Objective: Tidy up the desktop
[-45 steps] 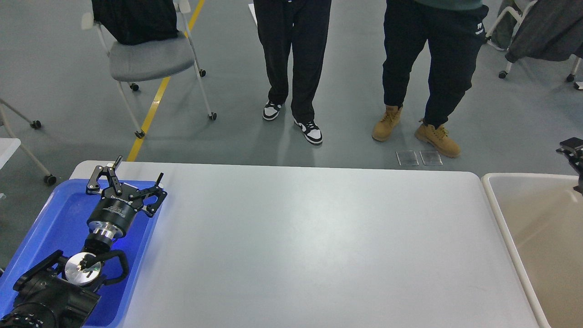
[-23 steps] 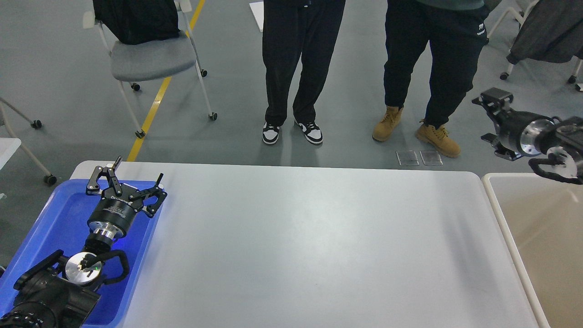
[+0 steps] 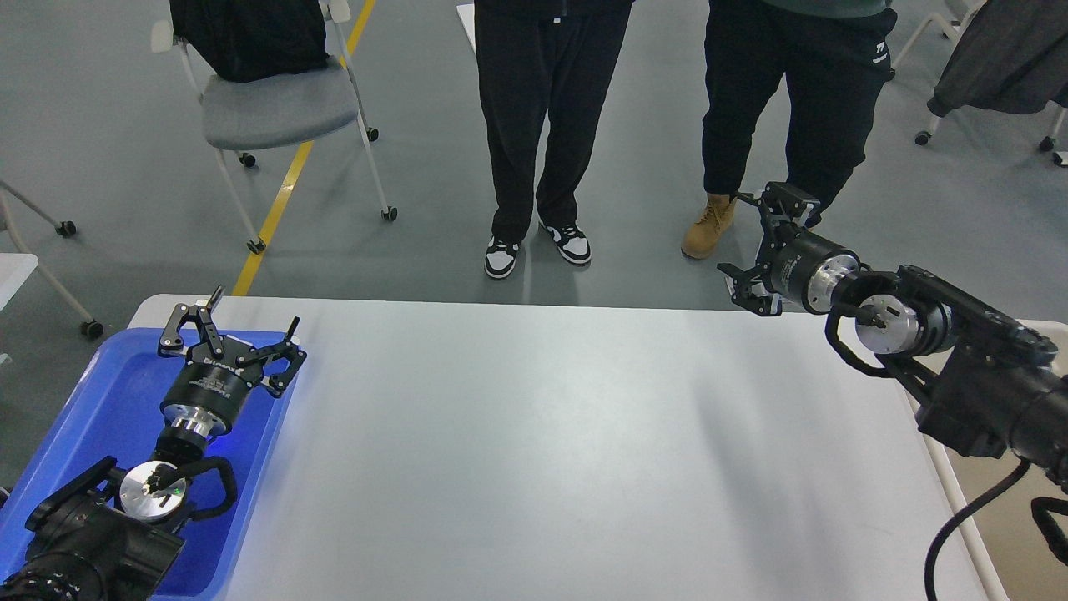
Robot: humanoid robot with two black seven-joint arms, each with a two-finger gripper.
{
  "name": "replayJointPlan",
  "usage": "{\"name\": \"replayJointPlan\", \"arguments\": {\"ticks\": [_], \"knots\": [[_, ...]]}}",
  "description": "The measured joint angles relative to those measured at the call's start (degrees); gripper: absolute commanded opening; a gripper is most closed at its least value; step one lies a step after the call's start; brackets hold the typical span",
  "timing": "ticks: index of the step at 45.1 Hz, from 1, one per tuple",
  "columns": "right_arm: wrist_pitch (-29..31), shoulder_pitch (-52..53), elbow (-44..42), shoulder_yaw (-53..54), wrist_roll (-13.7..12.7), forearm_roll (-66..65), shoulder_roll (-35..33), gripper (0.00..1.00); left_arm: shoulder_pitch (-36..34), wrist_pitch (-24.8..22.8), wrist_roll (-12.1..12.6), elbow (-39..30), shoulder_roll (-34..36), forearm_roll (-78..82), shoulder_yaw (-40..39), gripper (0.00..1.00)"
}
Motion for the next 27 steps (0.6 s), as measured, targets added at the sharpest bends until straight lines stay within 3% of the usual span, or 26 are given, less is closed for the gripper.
{"name": "replayJointPlan", "arguments": {"ticks": [27], "knots": [[1.93, -9.78, -2.72, 12.28, 0.21, 6.4, 4.99, 1.0, -0.03, 0.0, -0.02, -0.01, 0.0, 0.0, 0.03, 1.0]]}}
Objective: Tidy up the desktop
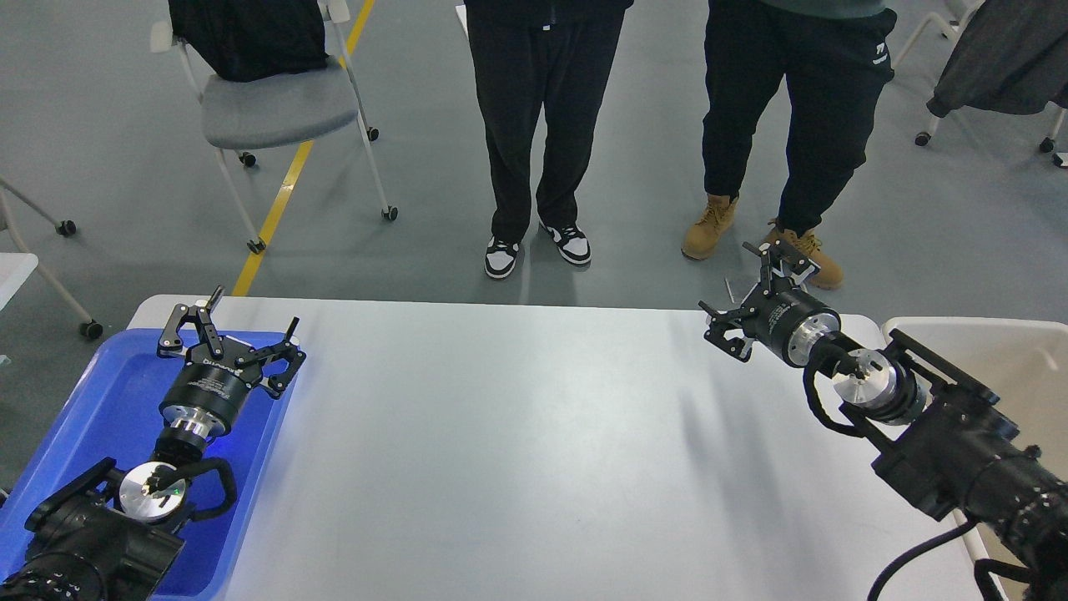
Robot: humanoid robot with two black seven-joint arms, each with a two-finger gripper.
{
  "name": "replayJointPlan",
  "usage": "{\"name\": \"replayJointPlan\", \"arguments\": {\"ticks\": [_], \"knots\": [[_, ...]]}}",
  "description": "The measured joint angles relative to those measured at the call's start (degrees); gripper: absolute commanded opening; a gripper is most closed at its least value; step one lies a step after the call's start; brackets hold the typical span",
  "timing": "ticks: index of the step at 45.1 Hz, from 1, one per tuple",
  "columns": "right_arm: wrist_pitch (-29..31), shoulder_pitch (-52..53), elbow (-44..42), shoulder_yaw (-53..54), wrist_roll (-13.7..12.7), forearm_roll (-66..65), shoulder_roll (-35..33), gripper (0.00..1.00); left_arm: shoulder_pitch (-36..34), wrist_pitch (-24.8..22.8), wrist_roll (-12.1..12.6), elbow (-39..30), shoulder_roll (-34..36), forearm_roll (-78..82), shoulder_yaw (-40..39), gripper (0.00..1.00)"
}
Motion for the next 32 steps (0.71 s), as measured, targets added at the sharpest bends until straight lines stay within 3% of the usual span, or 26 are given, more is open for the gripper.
{"name": "replayJointPlan", "arguments": {"ticks": [32], "knots": [[10.81, -5.57, -4.08, 4.01, 2.67, 0.69, 2.82, 1.0, -0.03, 0.0, 0.0, 0.0, 0.0, 0.0, 0.03, 1.0]]}}
